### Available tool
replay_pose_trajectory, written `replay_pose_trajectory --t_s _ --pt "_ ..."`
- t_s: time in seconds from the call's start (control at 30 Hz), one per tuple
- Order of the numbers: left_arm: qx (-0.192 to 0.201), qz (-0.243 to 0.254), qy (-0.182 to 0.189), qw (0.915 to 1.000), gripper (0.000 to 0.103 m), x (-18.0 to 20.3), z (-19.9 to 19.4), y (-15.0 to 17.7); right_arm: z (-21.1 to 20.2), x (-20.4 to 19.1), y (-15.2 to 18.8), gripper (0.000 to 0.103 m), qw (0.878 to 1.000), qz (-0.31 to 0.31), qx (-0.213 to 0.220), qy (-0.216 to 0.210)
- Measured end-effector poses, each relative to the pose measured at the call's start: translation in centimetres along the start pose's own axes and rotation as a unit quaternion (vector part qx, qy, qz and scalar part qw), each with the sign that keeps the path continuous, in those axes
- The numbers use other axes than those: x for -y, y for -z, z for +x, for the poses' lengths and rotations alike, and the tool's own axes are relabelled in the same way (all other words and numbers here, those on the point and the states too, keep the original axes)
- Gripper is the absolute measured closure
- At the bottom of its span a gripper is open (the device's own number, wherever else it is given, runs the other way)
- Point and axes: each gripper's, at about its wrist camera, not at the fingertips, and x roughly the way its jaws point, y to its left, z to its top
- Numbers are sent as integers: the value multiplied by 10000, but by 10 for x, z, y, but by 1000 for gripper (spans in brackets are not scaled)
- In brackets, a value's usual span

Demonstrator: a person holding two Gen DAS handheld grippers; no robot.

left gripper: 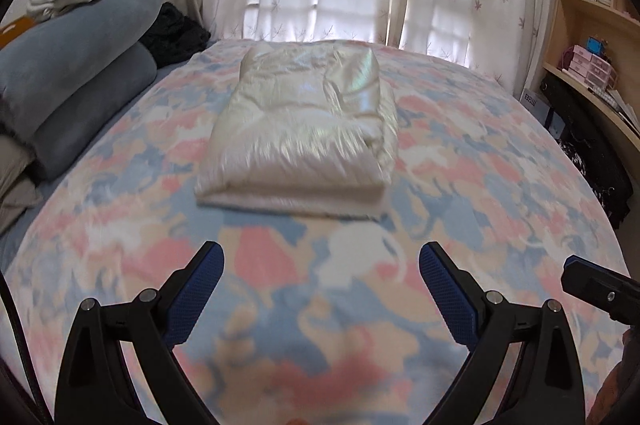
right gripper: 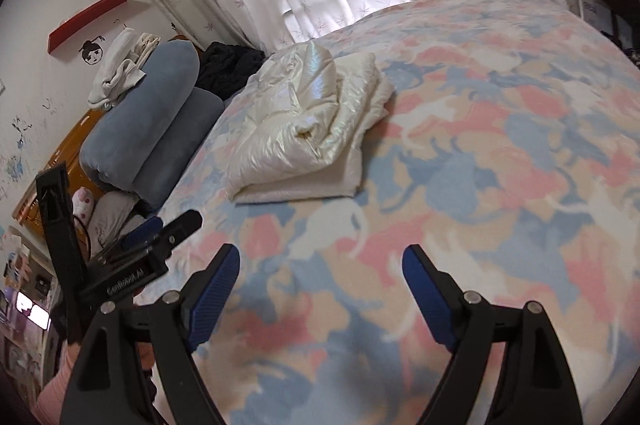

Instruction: Fold large clothes

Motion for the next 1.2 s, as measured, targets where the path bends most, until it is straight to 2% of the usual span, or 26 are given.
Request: replay_pose_trajectory --t_s 0.13,0.27,0.4,0.6,1.0,1.1,1.2 --pt "-129 -84 -52 9999 6 17 -23 27 -18 2 22 18 9995 -74 -38 292" --pt "-55 54 -41 10000 6 38 -52 49 -40 6 48 17 9988 -38 -109 468" --pt "-64 -59 76 9999 6 53 -79 68 -61 10 68 17 9981 -10 -177 588" --pt "-148 -10 94 9998 6 74 -106 88 -97 8 89 17 9968 -144 -49 783" --pt "7 203 -105 9997 6 91 -135 84 -135 12 90 16 9922 -290 273 1178" --pt "72 211 -96 9997 5 94 -141 81 -139 12 89 9 9925 -287 303 1148" --pt "161 243 -70 9996 3 98 -146 79 -142 9 89 8 9928 -337 350 1099"
